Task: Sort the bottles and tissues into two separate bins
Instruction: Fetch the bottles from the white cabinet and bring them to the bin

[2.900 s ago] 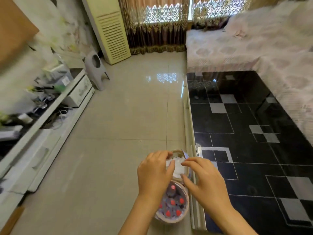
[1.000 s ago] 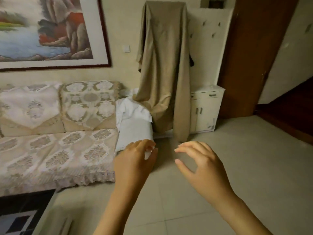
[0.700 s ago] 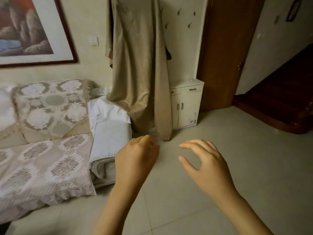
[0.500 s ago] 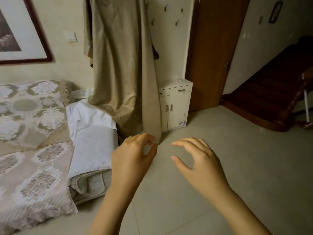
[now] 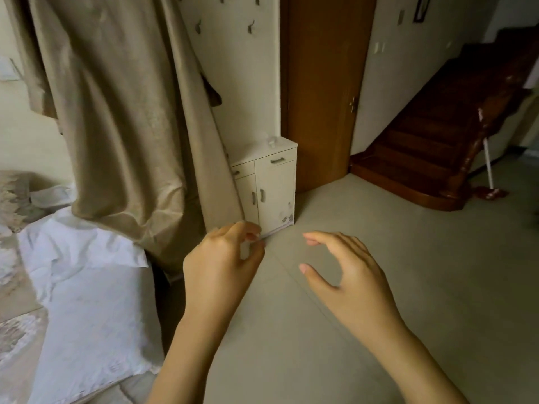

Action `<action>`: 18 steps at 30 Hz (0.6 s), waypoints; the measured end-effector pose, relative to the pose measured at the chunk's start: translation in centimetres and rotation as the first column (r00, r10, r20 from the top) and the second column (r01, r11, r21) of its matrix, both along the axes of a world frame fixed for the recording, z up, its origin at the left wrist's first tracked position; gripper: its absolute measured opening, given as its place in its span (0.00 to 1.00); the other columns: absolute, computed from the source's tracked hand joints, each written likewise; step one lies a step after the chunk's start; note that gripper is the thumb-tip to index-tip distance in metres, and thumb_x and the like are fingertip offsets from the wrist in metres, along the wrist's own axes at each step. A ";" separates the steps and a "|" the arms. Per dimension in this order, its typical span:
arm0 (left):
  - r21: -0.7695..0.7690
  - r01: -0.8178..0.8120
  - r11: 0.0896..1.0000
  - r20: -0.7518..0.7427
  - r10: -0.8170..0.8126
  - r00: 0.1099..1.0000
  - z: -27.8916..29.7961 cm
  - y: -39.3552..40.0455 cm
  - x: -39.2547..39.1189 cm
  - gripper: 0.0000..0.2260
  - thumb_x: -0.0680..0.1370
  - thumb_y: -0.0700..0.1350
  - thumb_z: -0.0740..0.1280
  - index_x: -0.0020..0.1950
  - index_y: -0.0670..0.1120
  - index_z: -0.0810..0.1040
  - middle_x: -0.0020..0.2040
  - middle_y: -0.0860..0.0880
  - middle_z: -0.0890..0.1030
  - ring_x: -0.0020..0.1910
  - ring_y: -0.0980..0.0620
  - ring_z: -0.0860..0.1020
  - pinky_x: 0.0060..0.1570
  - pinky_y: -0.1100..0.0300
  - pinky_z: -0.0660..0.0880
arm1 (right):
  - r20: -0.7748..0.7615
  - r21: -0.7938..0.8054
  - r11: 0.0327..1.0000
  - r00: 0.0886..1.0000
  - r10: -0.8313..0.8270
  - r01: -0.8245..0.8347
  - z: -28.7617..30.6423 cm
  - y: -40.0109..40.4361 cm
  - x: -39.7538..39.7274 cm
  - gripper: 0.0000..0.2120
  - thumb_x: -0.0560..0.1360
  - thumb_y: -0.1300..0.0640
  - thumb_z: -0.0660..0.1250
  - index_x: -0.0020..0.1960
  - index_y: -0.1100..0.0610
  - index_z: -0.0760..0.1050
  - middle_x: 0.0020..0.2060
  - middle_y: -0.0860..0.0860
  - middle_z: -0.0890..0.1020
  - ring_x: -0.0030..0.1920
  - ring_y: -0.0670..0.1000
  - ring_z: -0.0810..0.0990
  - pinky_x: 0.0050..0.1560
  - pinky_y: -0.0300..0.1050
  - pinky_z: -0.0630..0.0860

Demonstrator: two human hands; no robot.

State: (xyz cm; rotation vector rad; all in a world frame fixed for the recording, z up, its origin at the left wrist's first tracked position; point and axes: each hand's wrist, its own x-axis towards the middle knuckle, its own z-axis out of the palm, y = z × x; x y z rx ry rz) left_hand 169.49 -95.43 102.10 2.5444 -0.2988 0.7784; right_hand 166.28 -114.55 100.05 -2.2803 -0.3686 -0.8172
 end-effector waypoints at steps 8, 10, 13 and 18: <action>-0.004 0.014 1.000 0.017 -0.014 1.000 -0.2 -7.2 16.7 0.07 0.74 0.50 0.71 0.50 0.51 0.82 0.44 0.54 0.84 0.41 0.56 0.81 0.34 0.68 0.72 | -0.022 -0.007 1.000 1.000 0.006 -0.006 0.2 -6.8 17.4 0.16 0.71 0.46 0.64 0.58 0.47 0.75 0.52 0.40 0.79 0.54 0.43 0.75 0.53 0.37 0.72; -0.014 0.019 1.000 0.026 -0.019 0.999 -0.4 -8.5 20.5 0.07 0.74 0.50 0.71 0.51 0.51 0.82 0.44 0.54 0.84 0.41 0.55 0.82 0.35 0.64 0.77 | -0.032 -0.011 1.000 0.999 0.020 -0.020 0.4 -8.2 21.3 0.16 0.71 0.46 0.63 0.58 0.46 0.75 0.52 0.39 0.78 0.54 0.42 0.75 0.52 0.37 0.73; -0.007 0.024 1.000 0.021 -0.024 0.999 -0.8 -9.8 25.8 0.07 0.75 0.51 0.70 0.51 0.51 0.82 0.44 0.54 0.84 0.41 0.55 0.82 0.33 0.60 0.79 | -0.037 -0.021 0.999 0.998 0.041 -0.042 0.3 -9.7 26.9 0.16 0.71 0.46 0.63 0.58 0.46 0.75 0.52 0.38 0.78 0.54 0.42 0.75 0.52 0.37 0.74; 0.006 -0.031 1.000 -0.020 0.031 0.999 -1.7 -10.6 34.7 0.07 0.74 0.51 0.71 0.51 0.54 0.80 0.43 0.57 0.82 0.39 0.55 0.81 0.31 0.58 0.79 | -0.059 -0.040 0.996 0.995 0.083 -0.085 -0.3 -11.0 36.3 0.16 0.72 0.44 0.62 0.58 0.46 0.75 0.53 0.39 0.78 0.55 0.39 0.74 0.52 0.28 0.70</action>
